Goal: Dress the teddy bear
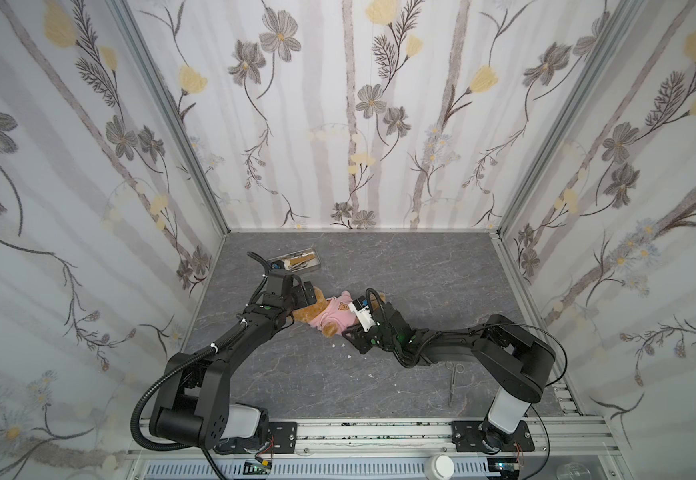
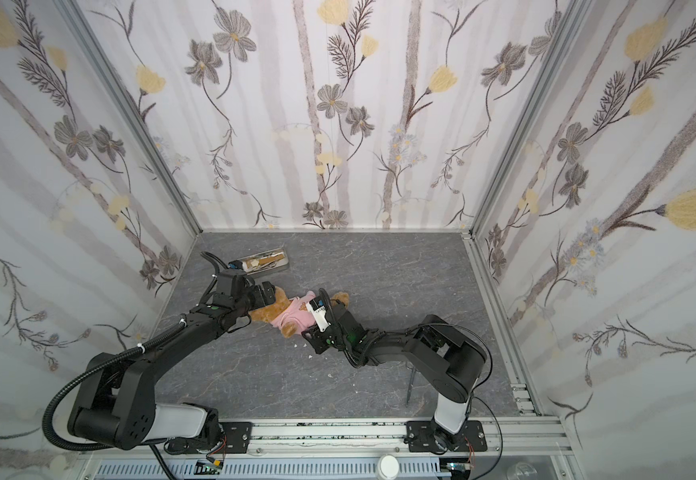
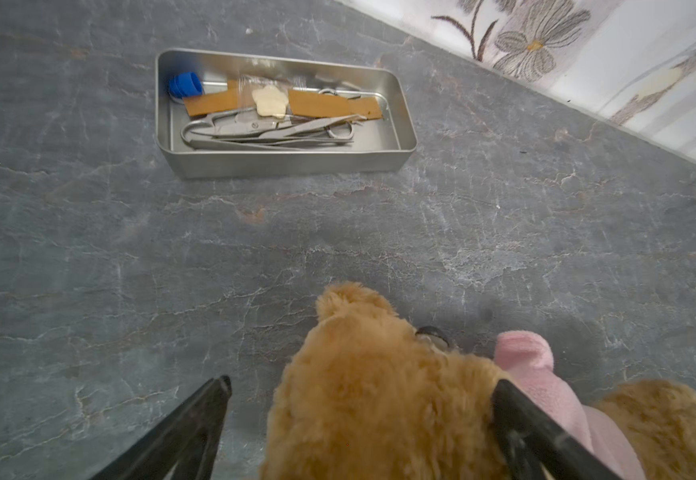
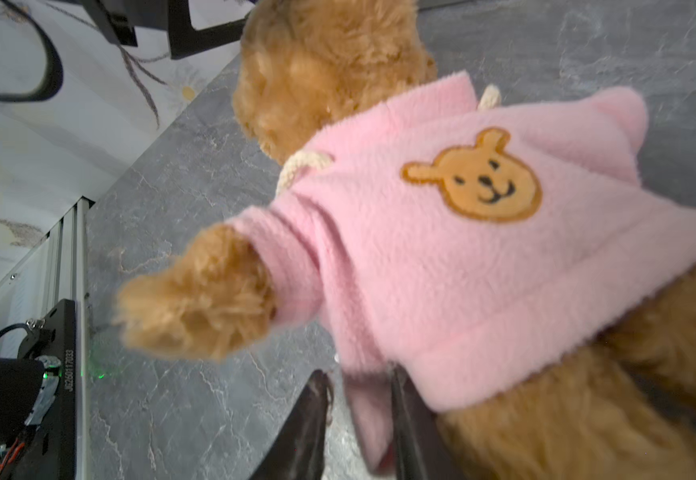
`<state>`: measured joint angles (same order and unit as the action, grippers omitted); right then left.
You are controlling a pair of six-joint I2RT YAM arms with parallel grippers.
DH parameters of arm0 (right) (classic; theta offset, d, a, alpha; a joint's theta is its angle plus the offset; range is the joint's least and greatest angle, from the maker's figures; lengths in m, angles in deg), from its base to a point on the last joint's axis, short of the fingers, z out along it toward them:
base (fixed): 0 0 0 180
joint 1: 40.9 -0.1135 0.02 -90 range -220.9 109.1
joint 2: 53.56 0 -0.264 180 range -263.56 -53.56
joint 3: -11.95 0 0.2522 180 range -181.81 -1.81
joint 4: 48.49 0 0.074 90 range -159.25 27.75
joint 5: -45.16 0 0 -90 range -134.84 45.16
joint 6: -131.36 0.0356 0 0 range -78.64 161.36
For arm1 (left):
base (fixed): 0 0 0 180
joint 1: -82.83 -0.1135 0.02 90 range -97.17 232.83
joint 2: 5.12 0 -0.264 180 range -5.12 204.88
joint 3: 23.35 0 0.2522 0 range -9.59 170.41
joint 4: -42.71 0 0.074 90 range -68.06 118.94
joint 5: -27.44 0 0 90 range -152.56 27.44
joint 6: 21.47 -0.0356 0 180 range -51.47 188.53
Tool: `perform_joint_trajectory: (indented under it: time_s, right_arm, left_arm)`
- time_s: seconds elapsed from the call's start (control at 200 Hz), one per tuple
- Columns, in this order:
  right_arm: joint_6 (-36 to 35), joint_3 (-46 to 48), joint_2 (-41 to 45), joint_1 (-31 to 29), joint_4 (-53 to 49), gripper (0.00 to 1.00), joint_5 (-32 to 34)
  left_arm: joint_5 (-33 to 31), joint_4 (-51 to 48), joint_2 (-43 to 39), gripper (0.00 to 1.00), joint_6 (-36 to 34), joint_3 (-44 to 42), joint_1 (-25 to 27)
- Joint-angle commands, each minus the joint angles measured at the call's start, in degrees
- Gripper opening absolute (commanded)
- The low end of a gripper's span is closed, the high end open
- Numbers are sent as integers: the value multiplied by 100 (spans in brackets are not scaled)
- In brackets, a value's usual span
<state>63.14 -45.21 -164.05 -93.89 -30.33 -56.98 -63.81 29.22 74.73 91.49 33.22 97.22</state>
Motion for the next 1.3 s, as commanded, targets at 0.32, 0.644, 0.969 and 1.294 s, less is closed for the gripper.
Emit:
perform_joint_trajectory:
  time_s: [0.32, 0.644, 0.969, 1.294]
  right_arm:
    - [-186, 375, 563, -116, -236, 37, 71]
    - [-666, 195, 2516, 866, -1699, 67, 13]
    - [-611, -637, 2762, 2182, -2858, 99, -1407]
    - [-503, -607, 2601, 2517, -2288, 100, -2642]
  left_arm:
    - [709, 1690, -179, 71, 1285, -1520, 348]
    - [606, 2844, -1453, 20, 916, -2275, 540]
    - [560, 4258, -2887, 0, 336, -2672, 865]
    - [806, 4538, -3359, 0, 184, -2667, 1217]
